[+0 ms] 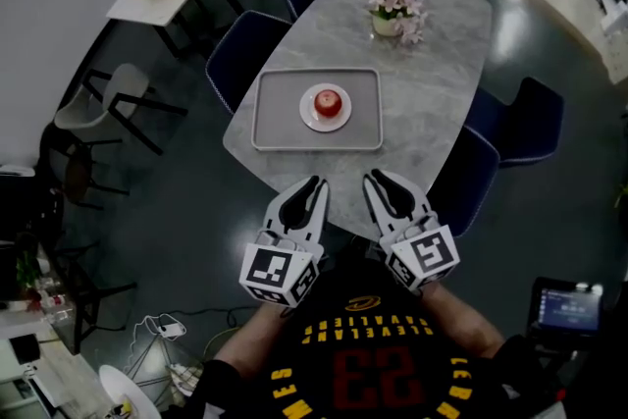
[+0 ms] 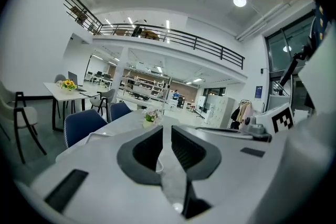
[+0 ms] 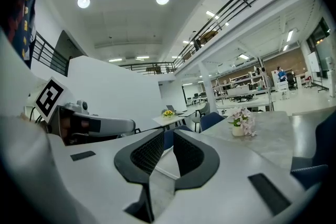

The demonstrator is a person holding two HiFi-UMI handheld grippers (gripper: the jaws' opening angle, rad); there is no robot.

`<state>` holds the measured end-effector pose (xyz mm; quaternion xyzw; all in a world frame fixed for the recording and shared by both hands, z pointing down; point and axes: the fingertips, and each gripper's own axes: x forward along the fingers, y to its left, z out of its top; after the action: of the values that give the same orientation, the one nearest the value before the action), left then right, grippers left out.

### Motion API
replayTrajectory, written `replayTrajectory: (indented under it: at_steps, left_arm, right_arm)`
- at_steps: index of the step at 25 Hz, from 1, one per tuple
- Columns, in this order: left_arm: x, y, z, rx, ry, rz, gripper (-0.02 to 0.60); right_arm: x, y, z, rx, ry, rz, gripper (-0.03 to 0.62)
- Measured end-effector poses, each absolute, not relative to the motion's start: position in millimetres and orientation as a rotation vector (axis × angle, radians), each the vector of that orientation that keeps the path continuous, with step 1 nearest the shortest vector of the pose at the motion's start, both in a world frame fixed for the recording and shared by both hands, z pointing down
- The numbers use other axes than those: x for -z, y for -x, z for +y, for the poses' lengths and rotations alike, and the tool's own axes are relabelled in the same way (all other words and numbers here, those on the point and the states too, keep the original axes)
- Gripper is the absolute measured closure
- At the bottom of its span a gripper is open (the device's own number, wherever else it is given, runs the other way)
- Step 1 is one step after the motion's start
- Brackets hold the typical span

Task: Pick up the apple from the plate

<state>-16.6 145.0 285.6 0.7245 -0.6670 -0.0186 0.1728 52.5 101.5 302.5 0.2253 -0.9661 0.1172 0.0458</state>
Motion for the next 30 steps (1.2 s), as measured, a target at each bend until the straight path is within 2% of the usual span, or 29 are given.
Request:
replayTrajectory:
  at_steps: [8,19,30]
  left_arm:
    - [-293.9,28.5,109.7,0.028,-1.996,-1.906,0.541]
    - [-321.7,86.0,69.1,-0.021,-1.958,-1.865,0.541]
    - [-386.8,147.7,0.1,-0.257,-1.974,-1.694,0.541]
  right_arm:
    - [-317.5,-54.1,60.2,-0.475,-0.676,-2.934,0.536]
    - [-351.0,-42.3,16.2,-0.634,-0.807,-2.819,0.536]
    - [-402.3,-5.3,-42.8,-0.715,-0.975,-2.636,0.536]
